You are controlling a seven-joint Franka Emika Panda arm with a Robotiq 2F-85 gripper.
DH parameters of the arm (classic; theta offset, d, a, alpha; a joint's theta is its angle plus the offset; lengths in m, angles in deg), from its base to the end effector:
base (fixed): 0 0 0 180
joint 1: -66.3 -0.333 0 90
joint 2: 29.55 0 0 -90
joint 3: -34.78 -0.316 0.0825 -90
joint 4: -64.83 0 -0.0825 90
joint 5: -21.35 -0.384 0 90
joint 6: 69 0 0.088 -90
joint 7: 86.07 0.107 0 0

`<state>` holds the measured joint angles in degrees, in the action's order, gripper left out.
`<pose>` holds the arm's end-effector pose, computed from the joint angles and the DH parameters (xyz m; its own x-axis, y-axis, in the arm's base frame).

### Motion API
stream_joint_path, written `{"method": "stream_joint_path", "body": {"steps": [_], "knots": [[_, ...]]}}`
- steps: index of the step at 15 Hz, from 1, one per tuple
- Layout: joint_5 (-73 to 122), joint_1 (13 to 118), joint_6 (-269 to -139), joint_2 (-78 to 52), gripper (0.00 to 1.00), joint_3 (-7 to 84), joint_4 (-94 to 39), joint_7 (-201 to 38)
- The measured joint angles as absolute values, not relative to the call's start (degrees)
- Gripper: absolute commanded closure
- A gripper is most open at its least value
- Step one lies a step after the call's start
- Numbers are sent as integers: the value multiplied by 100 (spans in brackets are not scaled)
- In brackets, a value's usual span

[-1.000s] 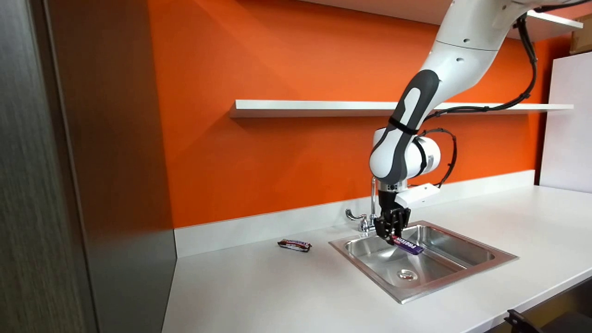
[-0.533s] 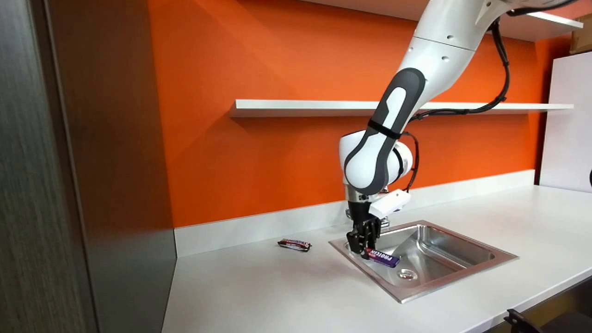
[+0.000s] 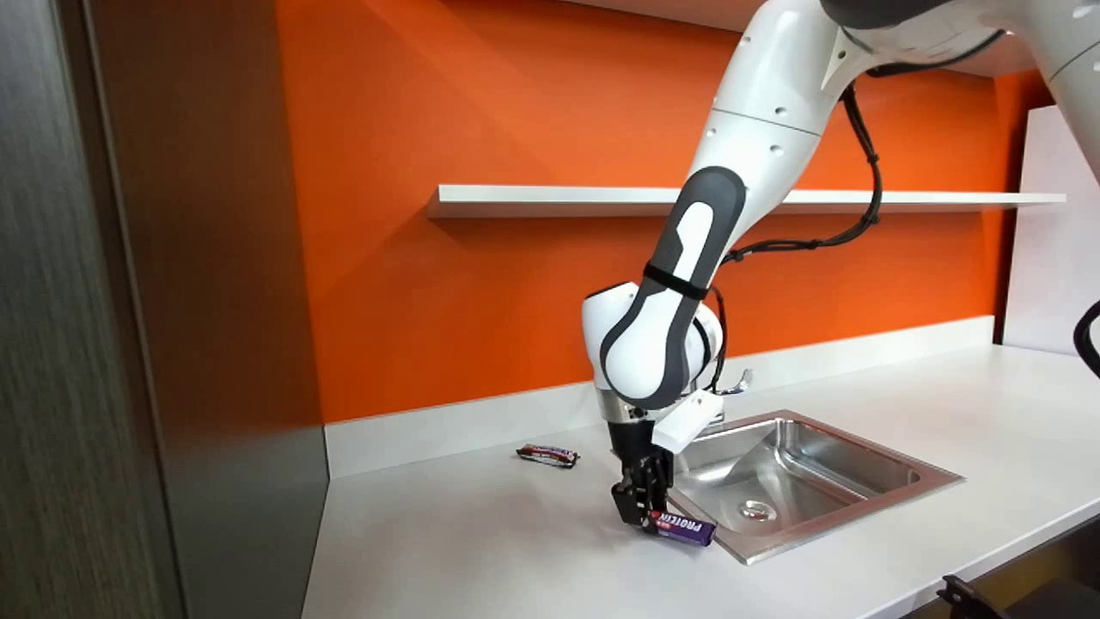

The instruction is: Remove the purple bar from the sink and put it on the counter

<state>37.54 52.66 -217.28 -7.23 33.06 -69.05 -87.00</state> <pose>0.4791 0.1379 0.1577 0.8549 0.4965 -0.1502 0.5127 -0.8528 0.0992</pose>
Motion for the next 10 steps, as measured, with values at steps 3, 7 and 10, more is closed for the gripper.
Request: {"method": "stream_joint_path", "body": {"steps": [3,7,10], "knots": [[3762,5231,-21639,-619,25,3308,-6743,-8700],[3715,5238,-21630,-630,0,3305,-6710,-8700],[3473,5304,-21630,-760,0,3250,-6766,-8700]]}}
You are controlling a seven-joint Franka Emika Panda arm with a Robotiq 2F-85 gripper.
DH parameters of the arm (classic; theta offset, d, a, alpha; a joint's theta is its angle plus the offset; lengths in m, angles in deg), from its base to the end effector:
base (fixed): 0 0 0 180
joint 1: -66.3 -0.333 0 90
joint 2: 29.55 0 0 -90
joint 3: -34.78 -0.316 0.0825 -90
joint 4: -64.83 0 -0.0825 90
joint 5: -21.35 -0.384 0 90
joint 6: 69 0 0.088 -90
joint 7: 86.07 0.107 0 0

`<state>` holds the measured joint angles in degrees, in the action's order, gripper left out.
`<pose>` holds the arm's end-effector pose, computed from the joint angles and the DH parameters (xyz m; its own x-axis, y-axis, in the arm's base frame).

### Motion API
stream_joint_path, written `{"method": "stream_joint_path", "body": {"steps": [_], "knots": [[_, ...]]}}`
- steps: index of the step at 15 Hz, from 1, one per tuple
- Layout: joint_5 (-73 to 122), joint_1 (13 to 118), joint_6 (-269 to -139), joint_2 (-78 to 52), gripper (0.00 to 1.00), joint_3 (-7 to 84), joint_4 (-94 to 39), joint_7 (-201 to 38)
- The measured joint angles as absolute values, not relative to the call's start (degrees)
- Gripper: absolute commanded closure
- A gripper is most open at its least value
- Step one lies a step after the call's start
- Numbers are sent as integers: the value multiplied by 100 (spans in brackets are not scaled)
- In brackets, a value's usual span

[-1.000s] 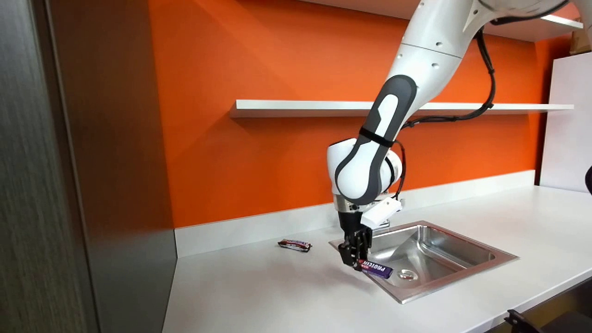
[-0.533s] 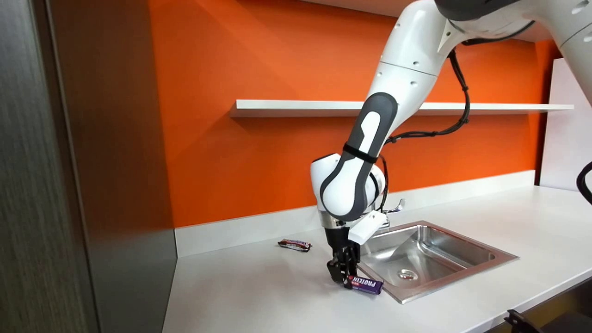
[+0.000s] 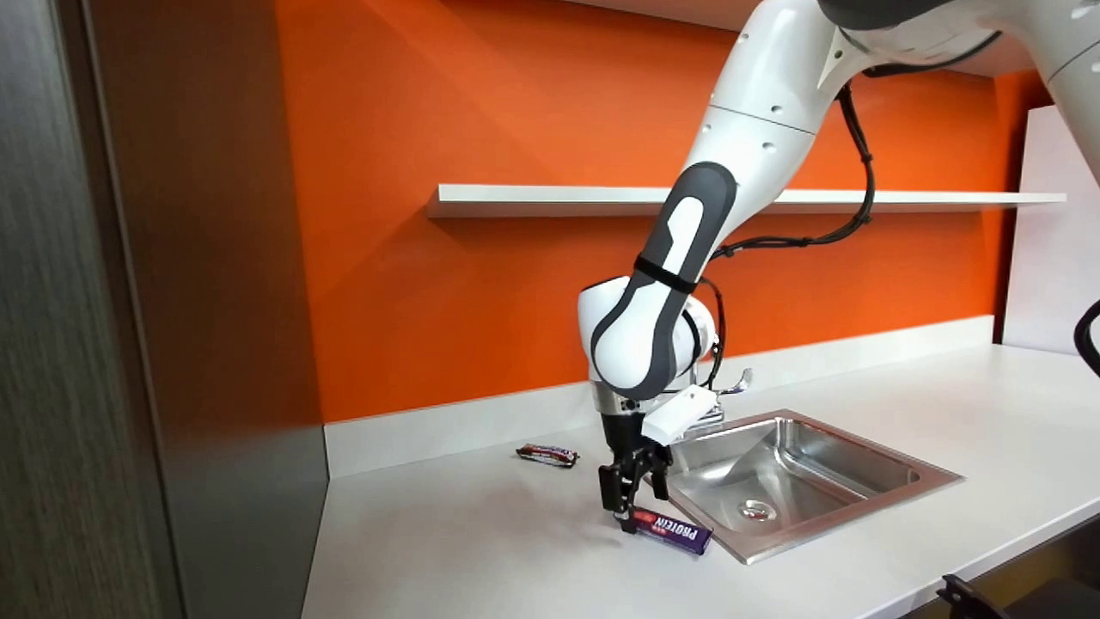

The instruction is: Remove the purple bar from the sink and put it on the counter

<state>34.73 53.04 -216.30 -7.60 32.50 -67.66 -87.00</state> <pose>0.4886 0.1408 0.1673 0.8772 0.4616 -0.1323 0.4739 -0.8766 0.0833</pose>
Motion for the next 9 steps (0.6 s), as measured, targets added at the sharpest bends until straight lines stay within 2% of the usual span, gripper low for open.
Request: {"method": "stream_joint_path", "body": {"steps": [9], "knots": [[2339,5618,-21719,-2093,0,3106,-7883,-8365]]}}
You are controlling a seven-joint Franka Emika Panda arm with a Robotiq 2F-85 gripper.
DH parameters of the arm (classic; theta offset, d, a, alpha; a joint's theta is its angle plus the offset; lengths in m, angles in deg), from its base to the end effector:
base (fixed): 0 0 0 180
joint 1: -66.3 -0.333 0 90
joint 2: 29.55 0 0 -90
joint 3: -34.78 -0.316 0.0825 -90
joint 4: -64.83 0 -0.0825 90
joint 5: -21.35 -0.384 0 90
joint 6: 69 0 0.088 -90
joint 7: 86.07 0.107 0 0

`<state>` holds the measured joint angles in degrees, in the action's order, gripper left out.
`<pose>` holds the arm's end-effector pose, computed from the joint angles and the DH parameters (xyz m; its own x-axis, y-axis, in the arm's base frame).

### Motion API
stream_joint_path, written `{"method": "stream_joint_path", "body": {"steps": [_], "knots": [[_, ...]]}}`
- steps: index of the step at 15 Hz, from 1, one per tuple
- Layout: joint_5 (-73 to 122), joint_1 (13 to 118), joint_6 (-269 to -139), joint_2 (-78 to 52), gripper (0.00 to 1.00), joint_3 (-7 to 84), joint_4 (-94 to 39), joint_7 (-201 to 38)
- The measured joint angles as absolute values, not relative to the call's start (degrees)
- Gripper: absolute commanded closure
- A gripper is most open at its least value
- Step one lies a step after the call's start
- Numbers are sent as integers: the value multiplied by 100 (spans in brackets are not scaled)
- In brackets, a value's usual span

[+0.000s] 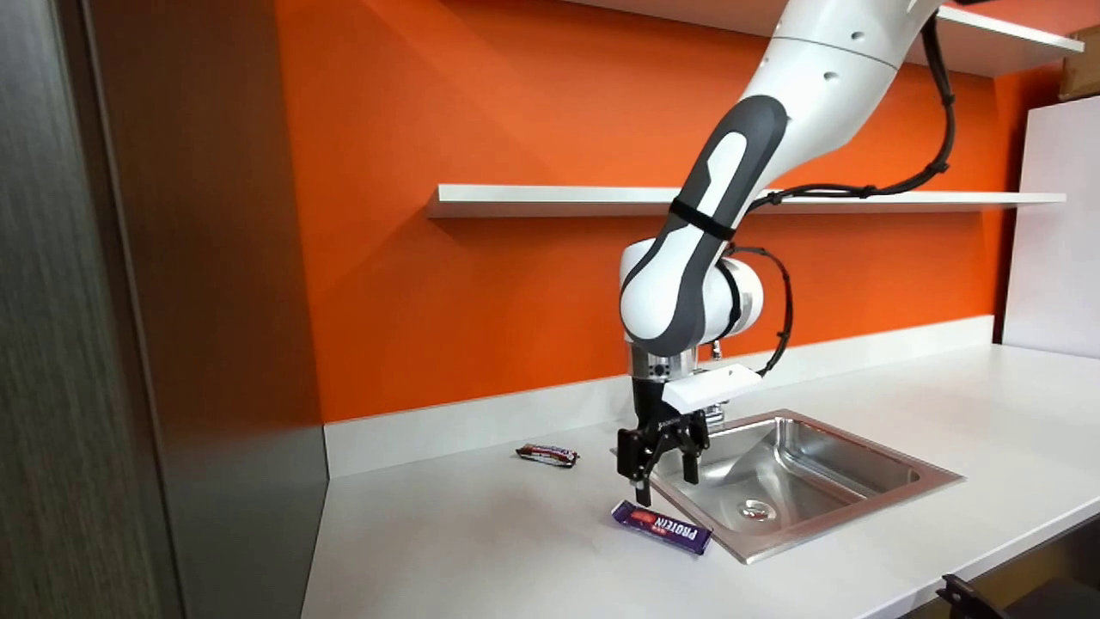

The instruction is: Remove the purple bar from the sink and put it on the counter

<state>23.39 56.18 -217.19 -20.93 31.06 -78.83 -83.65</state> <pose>0.4470 0.1116 0.2187 0.9713 0.2269 -0.0706 0.2282 -0.9736 0.0098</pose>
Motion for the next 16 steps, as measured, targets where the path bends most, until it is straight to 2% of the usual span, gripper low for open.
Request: {"method": "stream_joint_path", "body": {"steps": [9,16], "knots": [[2258,5768,-21733,-3712,0,3115,-9407,-7329],[2258,5891,-21721,-3941,0,3113,-9438,-7107]]}}
